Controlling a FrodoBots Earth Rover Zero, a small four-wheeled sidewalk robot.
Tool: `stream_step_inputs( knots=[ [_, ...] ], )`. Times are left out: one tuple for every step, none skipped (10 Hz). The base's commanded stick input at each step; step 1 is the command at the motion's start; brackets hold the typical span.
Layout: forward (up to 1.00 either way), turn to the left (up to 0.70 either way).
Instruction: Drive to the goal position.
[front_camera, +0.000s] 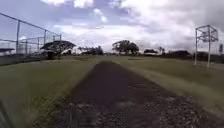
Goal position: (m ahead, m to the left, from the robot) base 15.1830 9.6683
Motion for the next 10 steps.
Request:
stream_step_inputs(
  knots=[
    [0.7,0.01],
    [0.7,0.01],
    [0.7,0.01],
    [0.7,0.01],
    [0.7,0.01],
    [0.7,0.01],
    [0.7,0.01],
    [0.7,0.01],
    [0.7,0.01],
    [0.7,0.01]
  ],
)
